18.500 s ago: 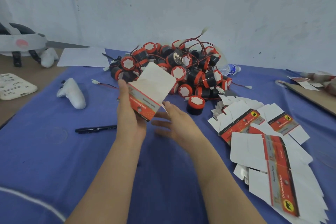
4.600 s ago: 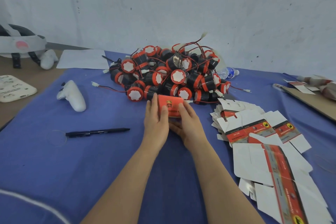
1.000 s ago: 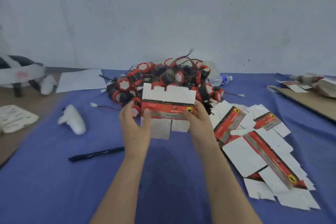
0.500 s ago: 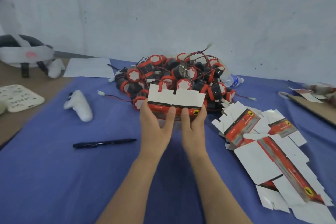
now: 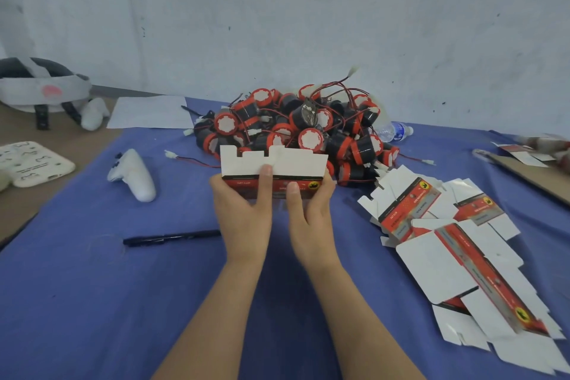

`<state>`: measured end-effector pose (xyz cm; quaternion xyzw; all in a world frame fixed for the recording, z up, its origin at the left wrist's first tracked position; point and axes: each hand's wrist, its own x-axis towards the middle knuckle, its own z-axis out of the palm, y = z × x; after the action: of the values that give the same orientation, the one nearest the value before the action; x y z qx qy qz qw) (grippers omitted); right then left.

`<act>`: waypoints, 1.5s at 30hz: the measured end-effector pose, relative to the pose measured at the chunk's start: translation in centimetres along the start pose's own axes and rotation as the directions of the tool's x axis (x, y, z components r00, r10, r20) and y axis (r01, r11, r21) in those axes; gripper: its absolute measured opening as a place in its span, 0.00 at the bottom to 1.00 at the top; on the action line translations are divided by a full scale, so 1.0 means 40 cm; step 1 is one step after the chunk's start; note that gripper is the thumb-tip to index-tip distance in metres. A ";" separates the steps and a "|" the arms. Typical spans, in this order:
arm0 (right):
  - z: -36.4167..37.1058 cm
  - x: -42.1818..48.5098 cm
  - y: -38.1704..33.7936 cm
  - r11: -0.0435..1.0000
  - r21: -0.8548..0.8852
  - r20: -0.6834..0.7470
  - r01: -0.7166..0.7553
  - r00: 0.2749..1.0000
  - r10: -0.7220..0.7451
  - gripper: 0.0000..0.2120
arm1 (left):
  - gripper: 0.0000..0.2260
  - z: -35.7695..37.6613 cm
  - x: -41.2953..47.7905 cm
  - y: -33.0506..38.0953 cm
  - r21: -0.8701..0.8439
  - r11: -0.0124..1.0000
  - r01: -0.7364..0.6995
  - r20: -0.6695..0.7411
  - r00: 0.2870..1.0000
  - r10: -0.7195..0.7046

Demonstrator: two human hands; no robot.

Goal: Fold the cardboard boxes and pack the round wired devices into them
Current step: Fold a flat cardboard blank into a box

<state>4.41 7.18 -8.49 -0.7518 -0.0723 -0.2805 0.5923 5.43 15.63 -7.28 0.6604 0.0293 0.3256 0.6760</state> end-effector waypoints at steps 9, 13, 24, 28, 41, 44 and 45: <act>0.007 -0.018 -0.033 0.982 -0.091 0.092 0.165 0.983 -0.157 0.26 | 0.19 -0.018 0.016 -0.007 0.113 0.993 -0.014 -0.118 0.993 0.027; 0.005 -0.021 -0.045 0.981 -0.084 0.067 0.172 0.984 -0.167 0.26 | 0.20 -0.017 0.019 -0.002 0.100 0.995 -0.020 -0.127 0.991 0.033; 0.026 -0.033 -0.067 0.952 -0.156 0.007 0.265 0.964 -0.267 0.21 | 0.23 -0.017 0.038 -0.008 -0.065 0.983 0.173 -0.185 0.966 -0.182; 0.024 -0.031 -0.071 0.964 -0.145 0.000 0.225 0.974 -0.227 0.26 | 0.21 -0.017 0.037 -0.005 -0.087 0.978 0.192 -0.175 0.963 -0.205; 0.023 -0.033 -0.091 0.973 -0.150 -0.089 0.173 0.978 -0.187 0.24 | 0.19 -0.014 0.026 0.002 -0.115 0.978 0.172 -0.135 0.973 -0.187; 0.023 -0.027 -0.079 0.953 -0.233 -0.088 0.196 0.971 -0.221 0.24 | 0.27 -0.010 0.011 0.008 -0.080 0.994 0.080 -0.099 0.991 -0.087; 0.021 -0.024 -0.074 0.951 -0.246 -0.087 0.189 0.973 -0.216 0.26 | 0.29 -0.010 0.007 0.011 -0.068 0.997 0.045 -0.079 0.996 -0.051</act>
<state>2.60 9.05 -6.57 -0.7883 -0.0817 -0.3885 0.4700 5.30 16.08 -6.83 0.6230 0.0615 0.3364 0.7035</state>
